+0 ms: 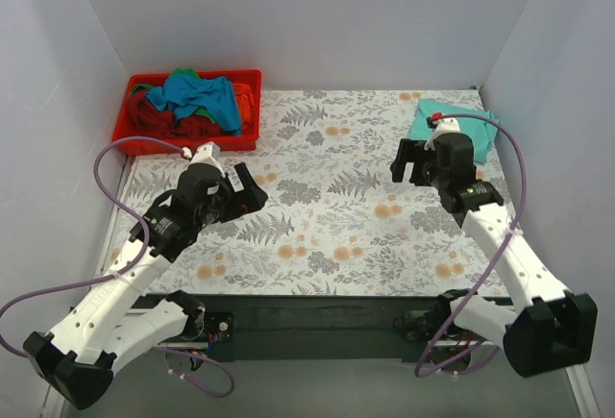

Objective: Fold and stack the t-shirts
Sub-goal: Reset both grippers

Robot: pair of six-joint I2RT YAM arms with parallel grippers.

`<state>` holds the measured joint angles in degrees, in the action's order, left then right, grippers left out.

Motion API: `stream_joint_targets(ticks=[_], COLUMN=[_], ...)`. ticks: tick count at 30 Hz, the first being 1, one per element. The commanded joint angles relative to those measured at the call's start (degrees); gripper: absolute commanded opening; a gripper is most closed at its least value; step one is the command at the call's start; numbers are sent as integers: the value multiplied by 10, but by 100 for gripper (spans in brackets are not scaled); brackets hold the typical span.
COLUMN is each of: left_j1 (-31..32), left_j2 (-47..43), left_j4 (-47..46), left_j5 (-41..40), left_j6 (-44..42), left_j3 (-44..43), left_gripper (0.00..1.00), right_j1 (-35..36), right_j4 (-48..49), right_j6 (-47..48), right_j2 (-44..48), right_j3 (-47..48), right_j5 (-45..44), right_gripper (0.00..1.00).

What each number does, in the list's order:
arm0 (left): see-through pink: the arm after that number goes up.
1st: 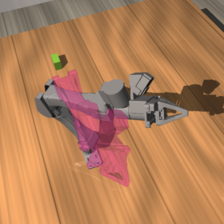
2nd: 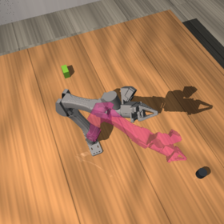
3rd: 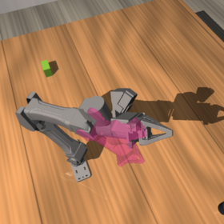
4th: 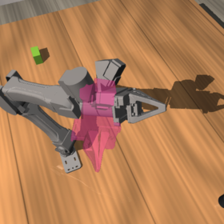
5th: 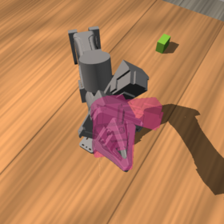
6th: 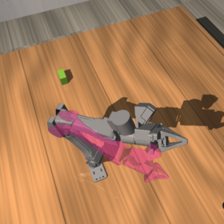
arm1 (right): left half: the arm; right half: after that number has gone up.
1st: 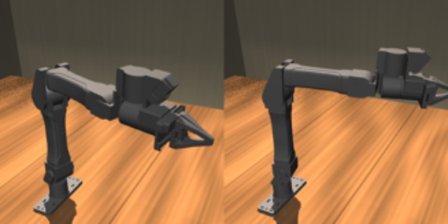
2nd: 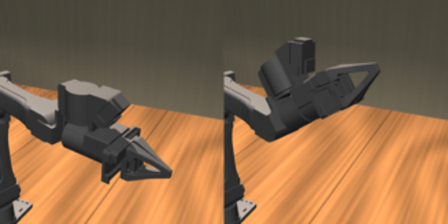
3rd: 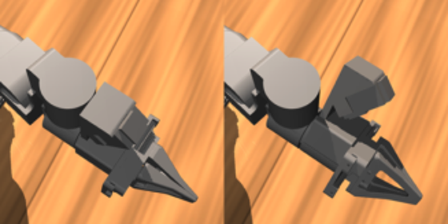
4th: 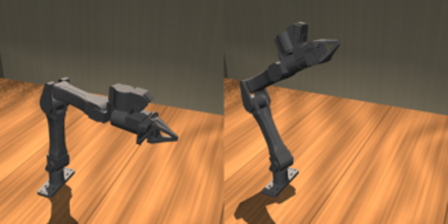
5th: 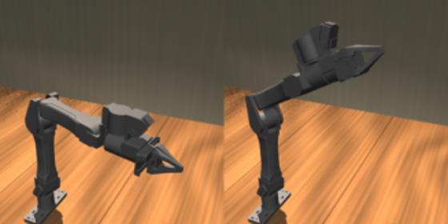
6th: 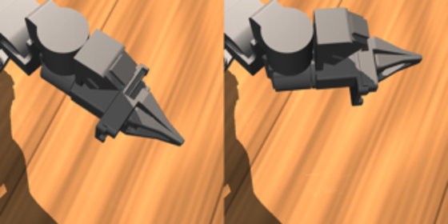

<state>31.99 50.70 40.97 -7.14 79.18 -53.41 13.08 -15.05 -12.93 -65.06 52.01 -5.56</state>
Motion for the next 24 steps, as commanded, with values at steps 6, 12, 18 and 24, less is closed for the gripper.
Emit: stream_joint_targets(ticks=[6, 12, 18, 24], left_j1=[-3, -3, -3, -3], left_j2=[-46, -54, -72, -66], left_j4=[35, 48, 59, 63], left_j5=[-42, -38, -41, -59], left_j6=[-12, -23, -44, -45], left_j3=[-18, -31, -32, -37], left_gripper=[94, 94, 95, 95], right_j1=[63, 69, 71, 70], right_j4=[-24, -38, -53, -55], right_j6=[-54, -61, -59, -58], right_j2=[132, 150, 164, 165], right_j3=[-108, -109, -96, -105], right_j5=[107, 124, 121, 122], right_gripper=[97, 97, 97, 97])
